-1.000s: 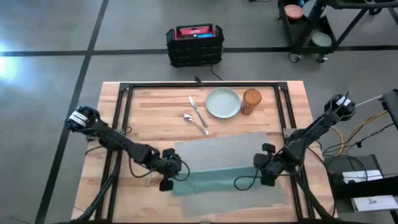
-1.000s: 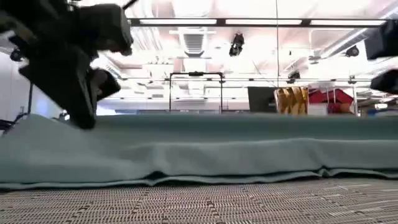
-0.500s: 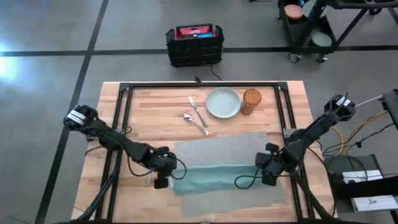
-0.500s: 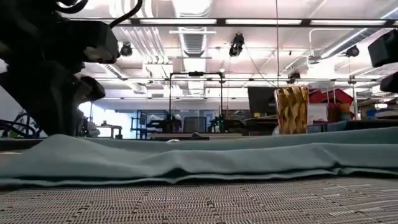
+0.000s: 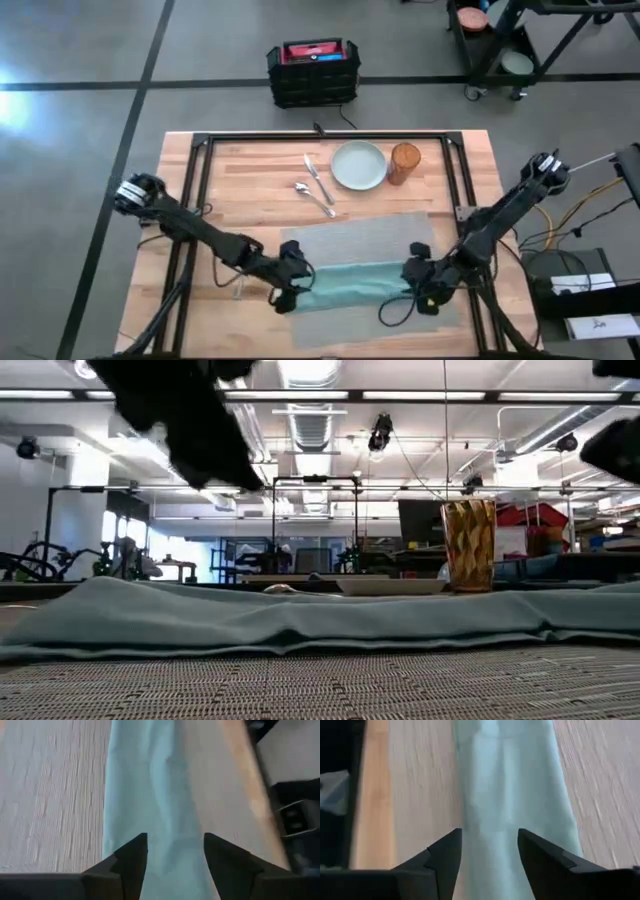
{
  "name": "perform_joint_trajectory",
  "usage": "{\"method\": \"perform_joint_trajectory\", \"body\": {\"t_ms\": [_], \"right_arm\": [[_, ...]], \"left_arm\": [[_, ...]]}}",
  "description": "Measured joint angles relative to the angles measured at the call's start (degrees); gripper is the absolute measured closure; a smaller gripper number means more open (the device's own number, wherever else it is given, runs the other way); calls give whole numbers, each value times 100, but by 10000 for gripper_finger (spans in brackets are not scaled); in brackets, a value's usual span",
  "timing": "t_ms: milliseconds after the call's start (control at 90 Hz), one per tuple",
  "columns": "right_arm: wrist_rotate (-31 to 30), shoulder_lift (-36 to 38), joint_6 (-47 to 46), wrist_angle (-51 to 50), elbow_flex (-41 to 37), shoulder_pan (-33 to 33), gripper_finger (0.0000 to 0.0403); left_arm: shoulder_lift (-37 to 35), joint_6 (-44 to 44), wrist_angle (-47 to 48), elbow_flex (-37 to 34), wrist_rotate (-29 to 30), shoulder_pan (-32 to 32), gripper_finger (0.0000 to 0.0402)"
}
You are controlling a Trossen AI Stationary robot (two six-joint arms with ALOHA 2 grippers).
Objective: Set table place
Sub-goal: Fold the blue napkin on the gray placemat
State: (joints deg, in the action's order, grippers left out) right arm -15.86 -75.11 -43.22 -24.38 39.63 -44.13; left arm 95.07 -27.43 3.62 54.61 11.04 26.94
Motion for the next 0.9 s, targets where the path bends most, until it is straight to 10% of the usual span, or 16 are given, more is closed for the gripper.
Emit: {"method": "perform_joint_trajectory", "body": {"t_ms": [356, 900], "right_arm": [[345, -1144, -405, 363, -217, -141, 277], [1792, 141, -1741, -1157, -254, -330, 244]], "left_arm": [[968, -611, 334, 32, -684, 91, 270], [786, -646, 752, -2, -725, 102, 284]]}}
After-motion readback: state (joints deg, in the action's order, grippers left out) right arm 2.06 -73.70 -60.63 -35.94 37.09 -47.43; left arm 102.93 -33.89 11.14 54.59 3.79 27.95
